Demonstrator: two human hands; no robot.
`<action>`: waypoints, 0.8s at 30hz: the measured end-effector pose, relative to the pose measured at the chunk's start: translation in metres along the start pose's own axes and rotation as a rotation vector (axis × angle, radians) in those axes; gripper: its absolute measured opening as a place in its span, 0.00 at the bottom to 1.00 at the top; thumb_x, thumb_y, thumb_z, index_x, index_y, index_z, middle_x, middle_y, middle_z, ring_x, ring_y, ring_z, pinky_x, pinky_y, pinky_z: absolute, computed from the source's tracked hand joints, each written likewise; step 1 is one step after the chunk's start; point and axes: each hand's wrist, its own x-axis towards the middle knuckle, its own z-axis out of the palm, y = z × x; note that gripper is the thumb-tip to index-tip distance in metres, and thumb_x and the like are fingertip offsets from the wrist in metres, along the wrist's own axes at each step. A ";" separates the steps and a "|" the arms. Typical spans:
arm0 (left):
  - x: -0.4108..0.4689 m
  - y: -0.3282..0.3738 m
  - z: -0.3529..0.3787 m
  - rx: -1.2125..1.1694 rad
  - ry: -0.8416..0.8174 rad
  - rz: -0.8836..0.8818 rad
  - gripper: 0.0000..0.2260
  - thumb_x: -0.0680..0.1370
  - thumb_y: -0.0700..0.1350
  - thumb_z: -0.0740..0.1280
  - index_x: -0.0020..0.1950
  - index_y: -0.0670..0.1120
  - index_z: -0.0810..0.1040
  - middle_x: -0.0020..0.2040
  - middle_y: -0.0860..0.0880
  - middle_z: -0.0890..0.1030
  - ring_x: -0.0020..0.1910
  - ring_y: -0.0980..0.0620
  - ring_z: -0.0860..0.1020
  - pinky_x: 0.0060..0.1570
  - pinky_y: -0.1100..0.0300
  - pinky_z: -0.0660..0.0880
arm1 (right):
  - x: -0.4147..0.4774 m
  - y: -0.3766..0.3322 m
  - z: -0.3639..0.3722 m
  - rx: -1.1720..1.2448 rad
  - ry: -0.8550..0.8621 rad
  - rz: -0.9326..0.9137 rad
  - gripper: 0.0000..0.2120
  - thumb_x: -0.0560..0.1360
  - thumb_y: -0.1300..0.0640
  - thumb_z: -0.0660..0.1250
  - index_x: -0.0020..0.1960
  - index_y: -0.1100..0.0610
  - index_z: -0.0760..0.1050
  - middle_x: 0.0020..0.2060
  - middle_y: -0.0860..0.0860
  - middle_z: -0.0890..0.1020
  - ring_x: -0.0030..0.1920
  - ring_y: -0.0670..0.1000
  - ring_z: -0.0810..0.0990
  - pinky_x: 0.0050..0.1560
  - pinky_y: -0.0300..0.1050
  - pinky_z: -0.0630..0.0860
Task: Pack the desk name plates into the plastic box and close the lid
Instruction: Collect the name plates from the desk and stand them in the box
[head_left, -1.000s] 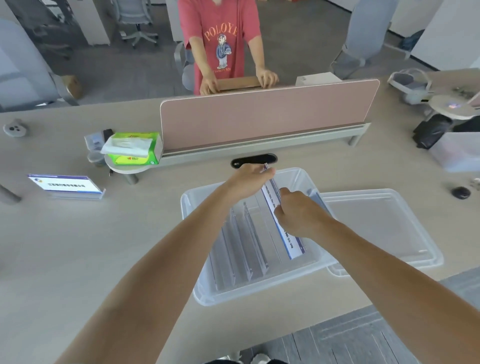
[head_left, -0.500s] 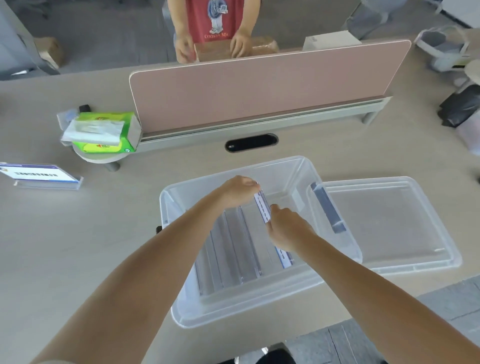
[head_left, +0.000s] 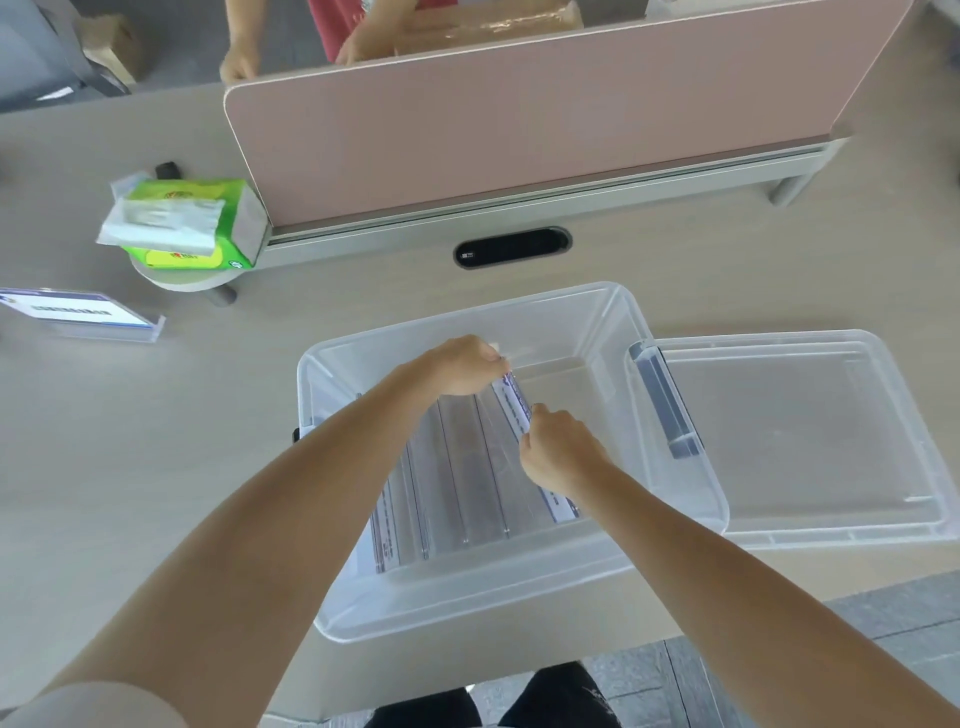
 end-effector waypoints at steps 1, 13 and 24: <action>0.002 0.000 0.000 0.009 -0.003 -0.004 0.13 0.80 0.55 0.57 0.49 0.49 0.77 0.51 0.47 0.79 0.51 0.45 0.76 0.51 0.53 0.69 | 0.001 0.000 0.000 0.009 0.007 0.011 0.11 0.80 0.58 0.55 0.60 0.62 0.68 0.55 0.60 0.77 0.55 0.62 0.77 0.47 0.48 0.70; 0.008 -0.003 -0.003 -0.006 -0.030 -0.016 0.26 0.77 0.62 0.50 0.65 0.50 0.77 0.61 0.49 0.81 0.61 0.45 0.76 0.63 0.48 0.68 | 0.005 0.003 0.002 0.120 -0.116 0.026 0.06 0.79 0.59 0.52 0.47 0.59 0.67 0.45 0.56 0.75 0.45 0.58 0.75 0.40 0.47 0.70; 0.007 -0.001 -0.005 -0.198 -0.047 -0.015 0.28 0.82 0.63 0.43 0.72 0.54 0.72 0.63 0.52 0.79 0.62 0.48 0.74 0.69 0.47 0.61 | 0.004 -0.002 -0.001 0.157 -0.151 0.034 0.12 0.78 0.61 0.54 0.36 0.56 0.60 0.36 0.53 0.69 0.31 0.51 0.66 0.28 0.44 0.60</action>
